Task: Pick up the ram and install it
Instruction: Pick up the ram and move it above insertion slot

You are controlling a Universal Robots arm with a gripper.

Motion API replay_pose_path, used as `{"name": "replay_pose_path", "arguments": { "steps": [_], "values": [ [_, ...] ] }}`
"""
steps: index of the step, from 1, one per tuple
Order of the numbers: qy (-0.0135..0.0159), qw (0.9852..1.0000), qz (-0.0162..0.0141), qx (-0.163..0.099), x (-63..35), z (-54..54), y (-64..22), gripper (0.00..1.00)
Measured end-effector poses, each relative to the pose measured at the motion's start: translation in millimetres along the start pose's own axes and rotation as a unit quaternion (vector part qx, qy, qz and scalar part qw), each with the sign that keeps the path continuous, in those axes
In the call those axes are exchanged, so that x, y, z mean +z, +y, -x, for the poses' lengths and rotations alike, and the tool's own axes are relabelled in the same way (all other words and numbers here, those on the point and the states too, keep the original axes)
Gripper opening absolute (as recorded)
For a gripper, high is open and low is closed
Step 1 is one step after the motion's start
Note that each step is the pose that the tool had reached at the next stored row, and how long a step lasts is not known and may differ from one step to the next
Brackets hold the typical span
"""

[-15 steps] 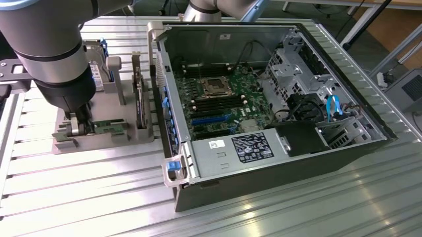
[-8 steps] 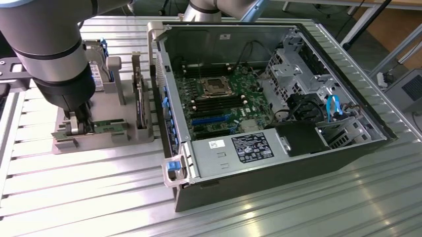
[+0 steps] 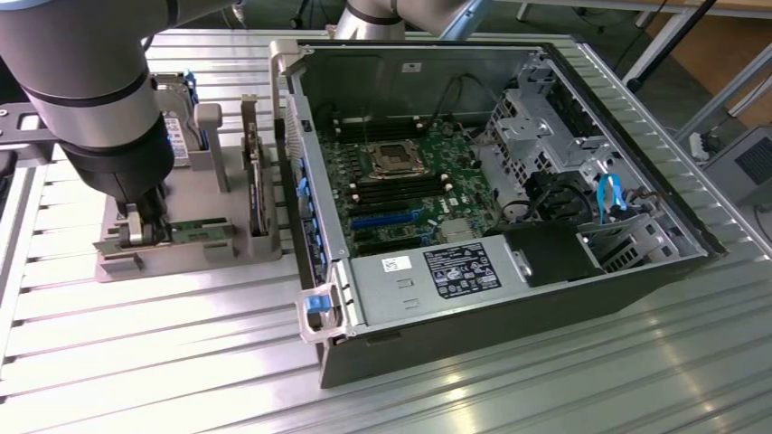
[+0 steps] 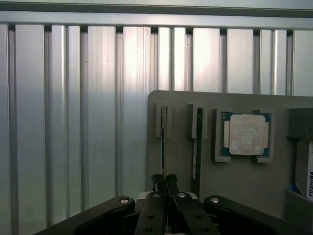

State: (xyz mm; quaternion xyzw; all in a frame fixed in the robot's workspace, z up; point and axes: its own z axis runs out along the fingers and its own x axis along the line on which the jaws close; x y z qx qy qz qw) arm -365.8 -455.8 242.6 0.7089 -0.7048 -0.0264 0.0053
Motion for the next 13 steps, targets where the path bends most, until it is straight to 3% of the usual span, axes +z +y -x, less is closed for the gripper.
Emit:
{"name": "replay_pose_path", "arguments": {
  "steps": [13],
  "values": [
    [0.0000, 1.0000, 0.0000, 0.000, -4.4, 0.1, 0.2, 0.12]
  ]
}}
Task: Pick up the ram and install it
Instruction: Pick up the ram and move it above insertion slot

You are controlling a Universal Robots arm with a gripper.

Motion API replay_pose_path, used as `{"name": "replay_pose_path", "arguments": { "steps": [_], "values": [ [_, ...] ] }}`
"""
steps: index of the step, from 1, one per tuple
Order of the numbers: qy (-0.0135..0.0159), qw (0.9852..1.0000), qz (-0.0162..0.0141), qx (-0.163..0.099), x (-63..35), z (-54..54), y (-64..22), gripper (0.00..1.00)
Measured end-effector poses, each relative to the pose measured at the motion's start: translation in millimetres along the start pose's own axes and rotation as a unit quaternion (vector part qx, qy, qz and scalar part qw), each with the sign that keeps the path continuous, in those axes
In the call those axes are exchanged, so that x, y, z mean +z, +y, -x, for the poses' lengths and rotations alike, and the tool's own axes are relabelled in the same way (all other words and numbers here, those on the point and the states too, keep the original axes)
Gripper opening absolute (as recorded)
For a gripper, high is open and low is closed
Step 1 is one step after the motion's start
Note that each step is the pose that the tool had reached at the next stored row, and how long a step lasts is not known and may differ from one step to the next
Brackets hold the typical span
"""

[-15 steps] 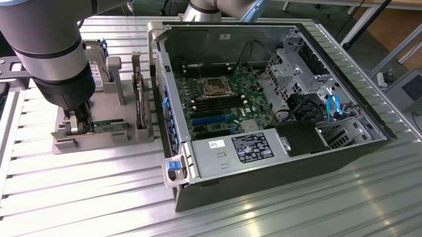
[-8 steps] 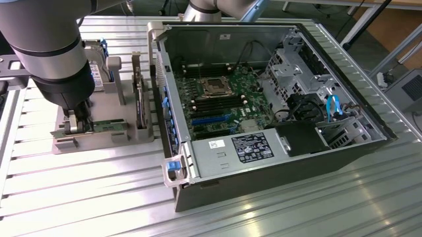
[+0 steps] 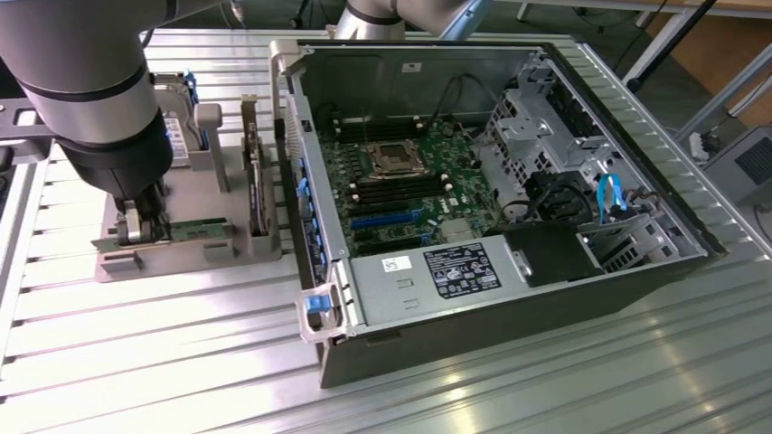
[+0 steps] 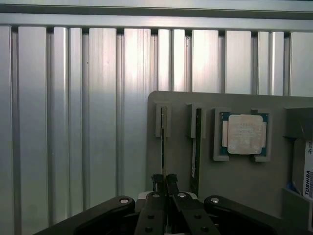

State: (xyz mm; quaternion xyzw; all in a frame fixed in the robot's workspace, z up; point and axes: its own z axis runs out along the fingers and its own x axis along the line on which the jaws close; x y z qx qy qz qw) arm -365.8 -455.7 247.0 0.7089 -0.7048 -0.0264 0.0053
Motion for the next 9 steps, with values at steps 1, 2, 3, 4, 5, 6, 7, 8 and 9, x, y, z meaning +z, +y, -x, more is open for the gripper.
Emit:
{"name": "replay_pose_path", "arguments": {
  "steps": [1, 2, 3, 4, 5, 6, 7, 8, 9],
  "values": [
    [0.0000, 1.0000, 0.0000, 0.000, -0.4, 0.0, 0.0, 0.12],
    [0.0000, 1.0000, 0.0000, 0.000, -0.6, 0.0, 0.0, 0.12],
    [0.0000, 1.0000, 0.0000, 0.000, -0.8, 0.0, 0.0, 0.12],
    [0.0000, 1.0000, 0.0000, 0.000, -1.1, 0.0, 0.0, 0.12],
    [0.0000, 1.0000, 0.0000, 0.000, -1.3, 0.0, 0.1, 0.12],
    [0.0000, 1.0000, 0.0000, 0.000, -1.5, 0.0, 0.0, 0.12],
    [0.0000, 1.0000, 0.0000, 0.000, -1.7, 0.1, 0.1, 0.12],
    [0.0000, 1.0000, 0.0000, 0.000, -1.9, 0.0, 0.1, 0.12],
    [0.0000, 1.0000, 0.0000, 0.000, -2.1, 0.0, 0.1, 0.12]
  ]
}}
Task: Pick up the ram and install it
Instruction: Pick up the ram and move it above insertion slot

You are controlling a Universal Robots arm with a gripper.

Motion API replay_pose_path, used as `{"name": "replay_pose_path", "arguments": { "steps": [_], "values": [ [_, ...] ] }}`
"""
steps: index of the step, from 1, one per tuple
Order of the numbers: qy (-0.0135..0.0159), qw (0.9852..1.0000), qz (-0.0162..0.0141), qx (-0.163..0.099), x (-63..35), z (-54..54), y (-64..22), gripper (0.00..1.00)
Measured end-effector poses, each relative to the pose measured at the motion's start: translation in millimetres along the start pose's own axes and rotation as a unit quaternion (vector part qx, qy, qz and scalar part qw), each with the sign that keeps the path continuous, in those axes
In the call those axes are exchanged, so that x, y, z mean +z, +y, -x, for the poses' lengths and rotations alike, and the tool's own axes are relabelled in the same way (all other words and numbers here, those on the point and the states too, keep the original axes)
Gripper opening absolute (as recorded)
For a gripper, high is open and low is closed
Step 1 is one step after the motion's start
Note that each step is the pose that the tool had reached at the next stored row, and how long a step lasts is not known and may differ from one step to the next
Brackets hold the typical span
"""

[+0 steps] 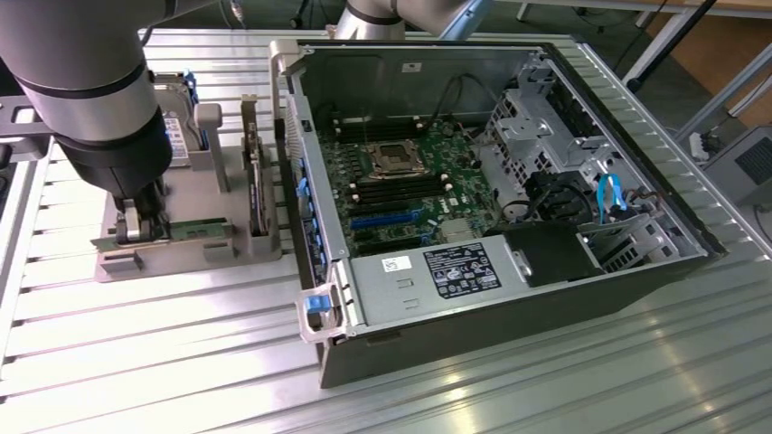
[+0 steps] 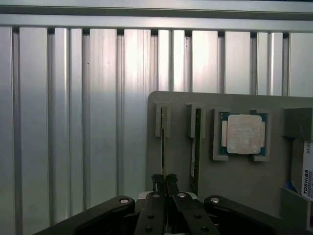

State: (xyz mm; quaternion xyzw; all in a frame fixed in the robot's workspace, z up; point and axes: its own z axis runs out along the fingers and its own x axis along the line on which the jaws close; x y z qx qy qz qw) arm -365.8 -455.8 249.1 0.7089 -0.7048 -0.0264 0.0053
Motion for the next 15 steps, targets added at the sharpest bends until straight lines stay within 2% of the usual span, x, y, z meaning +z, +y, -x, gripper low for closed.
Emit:
{"name": "replay_pose_path", "arguments": {
  "steps": [15],
  "values": [
    [0.0000, 1.0000, 0.0000, 0.000, -3.0, 0.1, 0.1, 0.12]
  ]
}}
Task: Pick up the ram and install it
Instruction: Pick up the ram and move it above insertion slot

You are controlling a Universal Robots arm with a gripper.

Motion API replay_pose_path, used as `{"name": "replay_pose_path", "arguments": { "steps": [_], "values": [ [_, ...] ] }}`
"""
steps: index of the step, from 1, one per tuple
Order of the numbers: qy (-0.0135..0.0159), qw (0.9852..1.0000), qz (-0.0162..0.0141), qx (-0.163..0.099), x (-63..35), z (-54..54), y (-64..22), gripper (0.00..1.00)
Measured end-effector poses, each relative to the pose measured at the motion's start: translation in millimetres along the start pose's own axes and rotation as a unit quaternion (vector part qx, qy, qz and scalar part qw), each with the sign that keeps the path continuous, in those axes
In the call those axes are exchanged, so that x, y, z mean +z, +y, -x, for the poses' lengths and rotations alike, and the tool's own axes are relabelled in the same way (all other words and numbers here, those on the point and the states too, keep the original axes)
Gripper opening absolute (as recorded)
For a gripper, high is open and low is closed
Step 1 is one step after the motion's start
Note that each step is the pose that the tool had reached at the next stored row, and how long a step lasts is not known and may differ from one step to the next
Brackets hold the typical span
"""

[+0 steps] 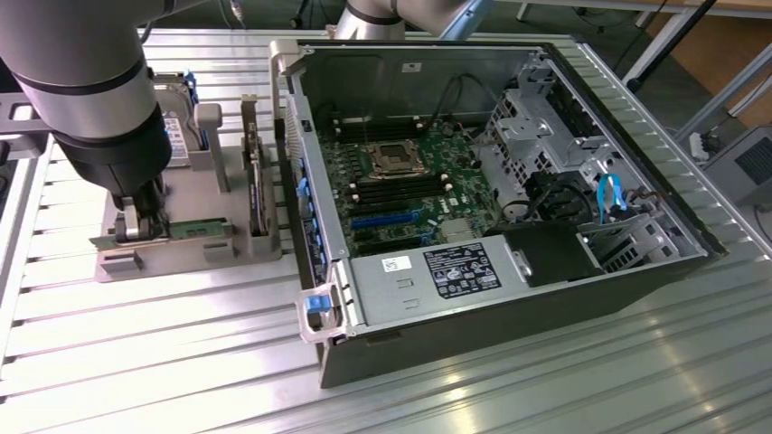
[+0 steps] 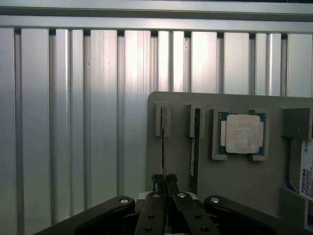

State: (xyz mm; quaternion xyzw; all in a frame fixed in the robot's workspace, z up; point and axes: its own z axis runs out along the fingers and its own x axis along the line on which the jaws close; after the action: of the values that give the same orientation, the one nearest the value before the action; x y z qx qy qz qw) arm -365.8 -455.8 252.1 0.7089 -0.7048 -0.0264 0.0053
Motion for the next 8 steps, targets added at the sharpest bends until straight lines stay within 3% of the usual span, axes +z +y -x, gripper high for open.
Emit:
{"name": "replay_pose_path", "arguments": {
  "steps": [8],
  "values": [
    [0.0000, 1.0000, 0.0000, 0.000, -1.6, 0.0, 0.1, 0.12]
  ]
}}
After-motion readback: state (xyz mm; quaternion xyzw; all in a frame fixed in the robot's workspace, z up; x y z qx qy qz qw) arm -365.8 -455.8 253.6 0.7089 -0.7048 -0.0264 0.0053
